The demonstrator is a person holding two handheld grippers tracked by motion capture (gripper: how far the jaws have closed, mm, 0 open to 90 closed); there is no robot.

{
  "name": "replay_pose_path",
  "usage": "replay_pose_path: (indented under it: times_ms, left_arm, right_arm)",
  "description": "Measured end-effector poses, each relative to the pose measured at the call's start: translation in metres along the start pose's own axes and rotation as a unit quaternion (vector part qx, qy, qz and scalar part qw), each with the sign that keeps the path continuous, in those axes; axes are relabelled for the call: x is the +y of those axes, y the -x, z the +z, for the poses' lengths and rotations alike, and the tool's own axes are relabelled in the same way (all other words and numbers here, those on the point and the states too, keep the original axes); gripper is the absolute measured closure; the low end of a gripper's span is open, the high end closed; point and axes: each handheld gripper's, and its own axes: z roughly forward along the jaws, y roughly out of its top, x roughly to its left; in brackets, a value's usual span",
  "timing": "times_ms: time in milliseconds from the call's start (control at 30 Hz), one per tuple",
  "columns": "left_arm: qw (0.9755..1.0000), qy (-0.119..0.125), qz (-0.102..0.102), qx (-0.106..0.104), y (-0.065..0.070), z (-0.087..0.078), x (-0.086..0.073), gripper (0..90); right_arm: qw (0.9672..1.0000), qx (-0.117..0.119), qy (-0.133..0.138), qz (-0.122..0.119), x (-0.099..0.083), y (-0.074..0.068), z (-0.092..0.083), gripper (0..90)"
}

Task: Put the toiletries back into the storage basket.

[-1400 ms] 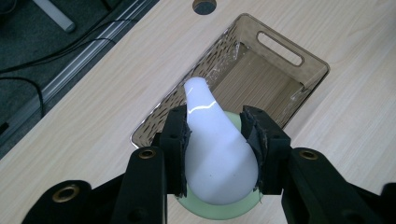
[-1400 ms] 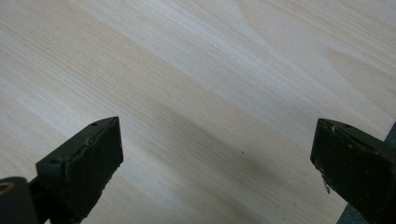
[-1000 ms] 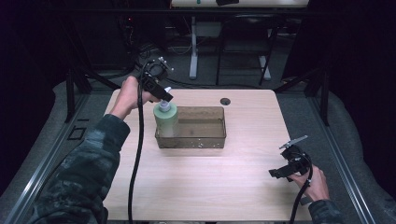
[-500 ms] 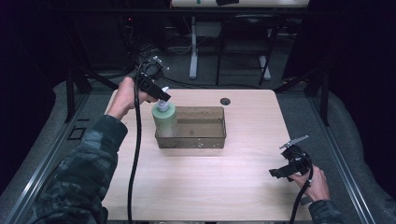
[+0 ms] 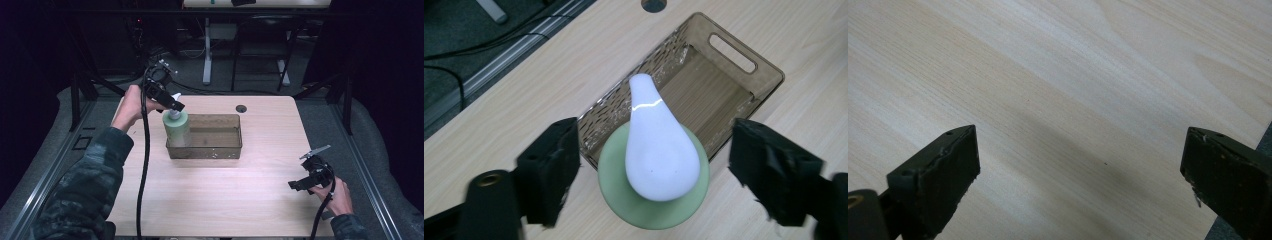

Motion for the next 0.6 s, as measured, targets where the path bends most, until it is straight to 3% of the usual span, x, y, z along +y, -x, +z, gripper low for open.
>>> replay_pose_path:
  times_ms: [333,367,600]
  left_arm:
    - [0.9994,0.026,-0.024,-0.004,-0.001,-0.014,-0.012,4.2]
    - [0.999,0.034,-0.028,0.003,0.0,-0.019,-0.015,2.9]
    - [0.9988,0.034,-0.035,0.006,0.004,-0.021,-0.03,0.0]
  right_arm:
    - [1.0,0.001,-0.002,0.0,0.0,-0.001,0.0,2.1]
    - [1.0,0.001,-0.001,0.002,0.0,-0.001,0.0,2.1]
    - [1.0,0.0,-0.005,0.0,0.001,-0.001,0.001,2.1]
